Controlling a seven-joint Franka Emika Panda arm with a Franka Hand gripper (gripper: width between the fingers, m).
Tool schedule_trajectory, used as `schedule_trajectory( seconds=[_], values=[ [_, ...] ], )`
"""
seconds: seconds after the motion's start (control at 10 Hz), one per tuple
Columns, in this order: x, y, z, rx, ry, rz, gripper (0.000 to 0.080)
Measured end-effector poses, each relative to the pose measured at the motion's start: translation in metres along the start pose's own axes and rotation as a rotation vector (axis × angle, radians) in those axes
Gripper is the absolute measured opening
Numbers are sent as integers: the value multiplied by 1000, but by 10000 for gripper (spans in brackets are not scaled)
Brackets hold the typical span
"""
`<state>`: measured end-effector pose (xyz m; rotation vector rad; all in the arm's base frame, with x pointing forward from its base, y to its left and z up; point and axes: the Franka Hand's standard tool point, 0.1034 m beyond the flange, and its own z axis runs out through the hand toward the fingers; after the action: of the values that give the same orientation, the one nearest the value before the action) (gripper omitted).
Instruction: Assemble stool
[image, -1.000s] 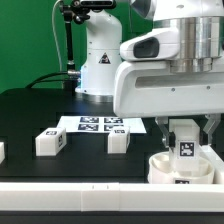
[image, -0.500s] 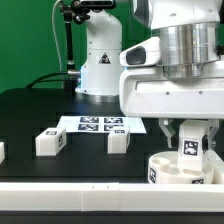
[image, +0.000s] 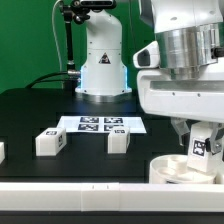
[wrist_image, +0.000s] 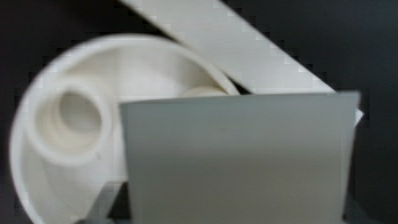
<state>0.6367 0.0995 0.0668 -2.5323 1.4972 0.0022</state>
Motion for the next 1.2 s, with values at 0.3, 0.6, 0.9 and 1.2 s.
schedule_trajectory(
  seconds=[0.3, 0.6, 0.9, 1.2],
  values=[
    [-1, 1, 1, 13, -32, 202, 343],
    [-3, 0, 1, 16, -38, 237, 404],
    [-4, -12, -24, 22, -53, 110, 644],
    [-5, -20, -40, 45, -47, 55, 648]
  ],
)
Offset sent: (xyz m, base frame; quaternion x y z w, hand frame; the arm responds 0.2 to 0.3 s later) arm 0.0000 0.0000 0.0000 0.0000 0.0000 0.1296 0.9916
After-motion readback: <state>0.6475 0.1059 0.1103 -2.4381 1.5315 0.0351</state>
